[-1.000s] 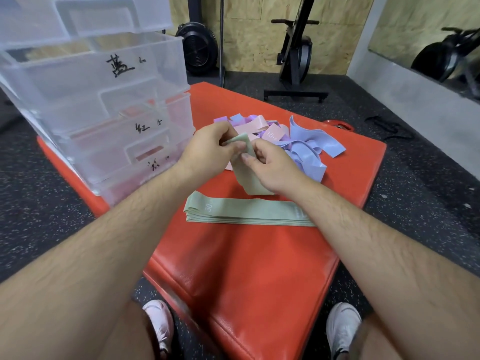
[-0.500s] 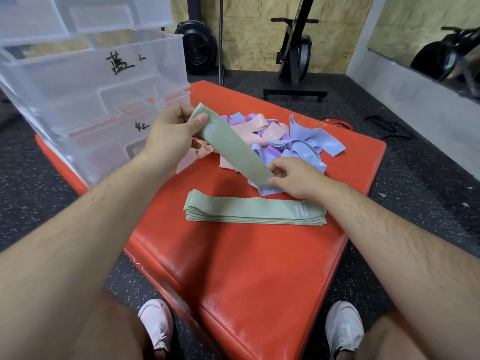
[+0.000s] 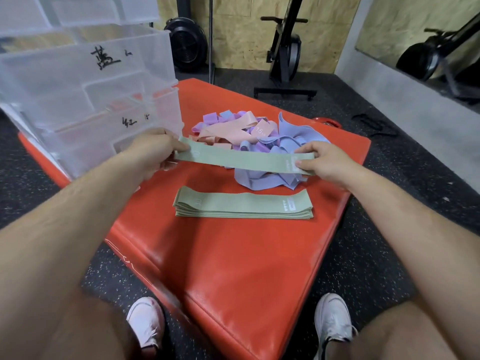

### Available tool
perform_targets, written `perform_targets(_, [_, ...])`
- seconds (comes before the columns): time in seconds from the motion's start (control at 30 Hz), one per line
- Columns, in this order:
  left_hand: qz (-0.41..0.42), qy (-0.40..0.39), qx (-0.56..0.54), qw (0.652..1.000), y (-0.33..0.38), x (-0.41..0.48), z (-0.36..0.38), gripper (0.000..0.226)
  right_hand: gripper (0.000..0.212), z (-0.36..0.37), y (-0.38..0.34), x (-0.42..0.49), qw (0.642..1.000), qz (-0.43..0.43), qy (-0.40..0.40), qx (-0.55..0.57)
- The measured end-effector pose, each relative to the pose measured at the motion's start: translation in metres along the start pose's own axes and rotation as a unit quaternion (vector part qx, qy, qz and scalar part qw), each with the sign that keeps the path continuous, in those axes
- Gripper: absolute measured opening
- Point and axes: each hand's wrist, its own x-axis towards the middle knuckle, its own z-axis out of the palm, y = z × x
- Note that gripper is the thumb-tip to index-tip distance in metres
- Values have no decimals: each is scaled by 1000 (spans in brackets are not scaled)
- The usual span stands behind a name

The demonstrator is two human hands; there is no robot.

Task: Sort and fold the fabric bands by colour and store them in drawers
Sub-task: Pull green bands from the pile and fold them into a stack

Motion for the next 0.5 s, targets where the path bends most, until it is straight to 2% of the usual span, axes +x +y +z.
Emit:
perform_targets(0.13, [-27, -39, 65, 997, -8, 0, -1, 24, 42, -9, 4, -8, 1000, 21, -3, 14])
perform_targets(0.37, [-62, -93, 171, 979, -32, -11, -7, 27, 36, 3, 12, -32, 986, -12, -64, -154])
perform_targets(0.5, [-64, -73, 188, 977, -51, -15, -9, 23, 35, 6, 18, -36, 977, -20, -74, -200])
